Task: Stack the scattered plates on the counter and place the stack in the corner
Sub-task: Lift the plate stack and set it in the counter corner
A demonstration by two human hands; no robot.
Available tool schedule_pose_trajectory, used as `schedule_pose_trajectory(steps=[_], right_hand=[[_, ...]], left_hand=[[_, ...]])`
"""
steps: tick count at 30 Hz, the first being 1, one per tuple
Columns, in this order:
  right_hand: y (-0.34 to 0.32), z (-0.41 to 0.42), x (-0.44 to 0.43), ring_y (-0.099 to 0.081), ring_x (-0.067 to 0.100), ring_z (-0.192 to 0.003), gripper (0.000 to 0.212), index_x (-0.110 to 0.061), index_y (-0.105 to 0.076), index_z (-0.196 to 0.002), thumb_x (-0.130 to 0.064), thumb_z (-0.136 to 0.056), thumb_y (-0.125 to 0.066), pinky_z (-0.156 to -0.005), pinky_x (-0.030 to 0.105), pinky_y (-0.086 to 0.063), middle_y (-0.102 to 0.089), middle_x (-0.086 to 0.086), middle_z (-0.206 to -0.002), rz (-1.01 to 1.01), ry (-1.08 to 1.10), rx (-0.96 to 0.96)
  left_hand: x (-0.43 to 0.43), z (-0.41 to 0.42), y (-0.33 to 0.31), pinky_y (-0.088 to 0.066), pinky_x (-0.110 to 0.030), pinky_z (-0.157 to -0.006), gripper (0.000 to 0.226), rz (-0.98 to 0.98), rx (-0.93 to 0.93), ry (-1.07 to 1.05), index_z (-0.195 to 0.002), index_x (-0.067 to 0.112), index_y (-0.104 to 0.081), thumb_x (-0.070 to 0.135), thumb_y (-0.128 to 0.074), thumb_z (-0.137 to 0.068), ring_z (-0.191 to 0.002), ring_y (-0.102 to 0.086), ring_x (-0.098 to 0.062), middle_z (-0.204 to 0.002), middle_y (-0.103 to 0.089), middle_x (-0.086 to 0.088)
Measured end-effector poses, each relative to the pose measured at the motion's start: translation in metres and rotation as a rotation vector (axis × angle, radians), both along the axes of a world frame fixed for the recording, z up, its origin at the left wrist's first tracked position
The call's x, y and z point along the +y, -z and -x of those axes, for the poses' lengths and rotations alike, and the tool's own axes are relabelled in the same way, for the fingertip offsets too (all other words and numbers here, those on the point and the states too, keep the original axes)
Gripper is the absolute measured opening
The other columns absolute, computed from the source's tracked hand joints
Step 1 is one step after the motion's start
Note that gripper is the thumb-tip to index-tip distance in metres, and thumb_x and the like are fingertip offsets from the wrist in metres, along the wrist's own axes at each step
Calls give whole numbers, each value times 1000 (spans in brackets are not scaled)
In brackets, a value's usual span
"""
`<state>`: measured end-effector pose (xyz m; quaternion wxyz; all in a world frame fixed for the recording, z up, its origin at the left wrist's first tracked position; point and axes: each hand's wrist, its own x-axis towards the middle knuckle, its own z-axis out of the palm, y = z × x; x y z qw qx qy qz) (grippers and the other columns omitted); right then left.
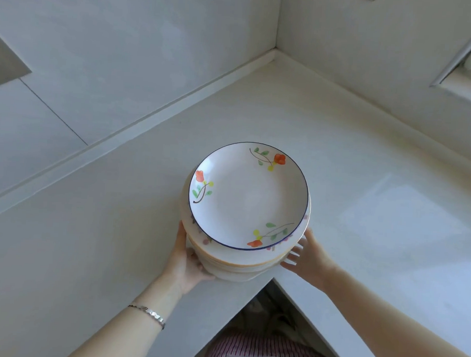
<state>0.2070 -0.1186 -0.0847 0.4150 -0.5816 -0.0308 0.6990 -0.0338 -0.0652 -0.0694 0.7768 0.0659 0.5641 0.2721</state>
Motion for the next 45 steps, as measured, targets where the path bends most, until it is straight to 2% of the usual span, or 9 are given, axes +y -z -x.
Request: schedule_pose_trajectory(steps=[5,11,17,19,23,27,35,39,45], right_hand=[[-3,4,1,-57,29,-92,110,-10,-61,-100,-62,-5,-83,-87,43,-48,-59,12,-97,-7,32,-13],[-2,0,8,-59,29,-89,109,-10,-61,-99,-59,-5,-84,-84,42,-50,-61,12,-96,-25,52,-3],[-6,-19,42,-56,30,-92,87,-6,-60,-103,-51,-31,-82,-87,44,-48,-60,13,-94,-7,82,20],[-8,-29,59,-57,29,-88,76,-5,-59,-104,-45,-42,-78,-84,43,-49,-60,12,-90,-8,94,18],[-9,-52,98,-57,30,-87,81,-4,-62,-97,-51,-33,-79,-86,44,-49,-60,13,-90,-18,96,23],[-11,-77,143,-55,31,-90,83,-2,-60,-104,-51,-41,-81,-92,45,-46,-57,14,-91,-26,114,17],[-5,-128,244,-55,30,-86,64,-2,-55,-110,-50,-69,-64,-86,45,-46,-55,15,-94,-21,168,32],[1,-154,298,-52,28,-77,64,-1,-55,-105,-49,-65,-69,-82,42,-44,-52,13,-85,-35,173,27],[0,-189,369,-47,26,-70,54,-1,-56,-98,-51,-78,-57,-75,40,-41,-51,11,-78,-49,187,28]], left_hand=[[3,-1,6,-36,-61,-103,68,-41,-8,29,-104,21,-61,76,-32,-77,-101,-58,-26,-104,-64,-5],[16,-4,10,-35,-61,-104,63,-45,-3,41,-96,22,-62,74,-31,-80,-95,-58,-24,-97,-65,-3],[51,-23,4,-50,-50,-81,82,-31,-9,80,-123,19,-53,80,-33,-73,-105,-57,-25,-114,-62,-5],[67,-34,2,-49,-51,-81,81,-22,-7,62,-122,19,-53,80,-34,-73,-103,-57,-24,-112,-62,-4],[107,-60,-4,-45,-51,-94,80,-5,-19,48,-117,20,-56,82,-39,-69,-100,-57,-25,-109,-63,-5],[152,-89,-10,-47,-41,-74,69,-20,7,48,-99,21,-60,81,-38,-71,-83,-55,-22,-88,-62,-3],[251,-139,-13,-40,-44,-90,72,-25,28,69,-94,19,-61,83,-37,-70,-95,-54,-17,-104,-60,5],[298,-163,-9,-42,-52,-95,70,-72,-8,100,-98,22,-62,81,-37,-72,-93,-56,-24,-100,-64,-4],[358,-197,-2,-41,-53,-90,60,-116,-48,83,-93,27,-60,79,-38,-73,-88,-54,-25,-95,-61,-2]])
